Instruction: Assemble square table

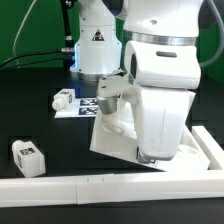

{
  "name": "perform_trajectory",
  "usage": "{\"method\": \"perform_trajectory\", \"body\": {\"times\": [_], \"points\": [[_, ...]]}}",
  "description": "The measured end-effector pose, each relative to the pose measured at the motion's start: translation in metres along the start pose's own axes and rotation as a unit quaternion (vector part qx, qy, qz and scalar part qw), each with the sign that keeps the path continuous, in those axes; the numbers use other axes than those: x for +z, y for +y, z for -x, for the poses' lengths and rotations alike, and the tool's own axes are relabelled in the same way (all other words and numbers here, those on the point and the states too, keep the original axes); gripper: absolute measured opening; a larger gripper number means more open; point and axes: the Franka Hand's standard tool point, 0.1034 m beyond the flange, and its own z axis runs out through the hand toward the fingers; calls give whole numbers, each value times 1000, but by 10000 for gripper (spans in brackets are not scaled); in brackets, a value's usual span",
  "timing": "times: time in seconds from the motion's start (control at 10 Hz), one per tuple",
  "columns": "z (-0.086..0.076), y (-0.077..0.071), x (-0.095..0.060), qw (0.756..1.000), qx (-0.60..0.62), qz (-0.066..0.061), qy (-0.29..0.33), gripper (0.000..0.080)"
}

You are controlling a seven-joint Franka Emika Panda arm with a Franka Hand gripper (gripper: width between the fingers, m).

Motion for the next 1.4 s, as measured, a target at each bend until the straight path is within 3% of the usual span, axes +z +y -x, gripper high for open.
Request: {"method": "perform_trajectory", "body": {"times": [0.2,0.4,0.5,0.8,0.9,1.0,1.2,1.3,1.4], "points": [[-12,-1,2,1000,-4,0,0,54],[-11,-2,7,1000,-7,0,-1,54],[-10,-3,10,1000,-8,9,2,55],[-7,-4,12,1000,-3,5,1,62],[-7,-4,12,1000,-2,5,1,239],[-6,-4,12,1000,-2,5,1,239],[-7,0,5,1000,5,11,2,571],[-3,4,-6,1000,11,15,1,571],[3,7,-19,1000,24,20,1,633]]}}
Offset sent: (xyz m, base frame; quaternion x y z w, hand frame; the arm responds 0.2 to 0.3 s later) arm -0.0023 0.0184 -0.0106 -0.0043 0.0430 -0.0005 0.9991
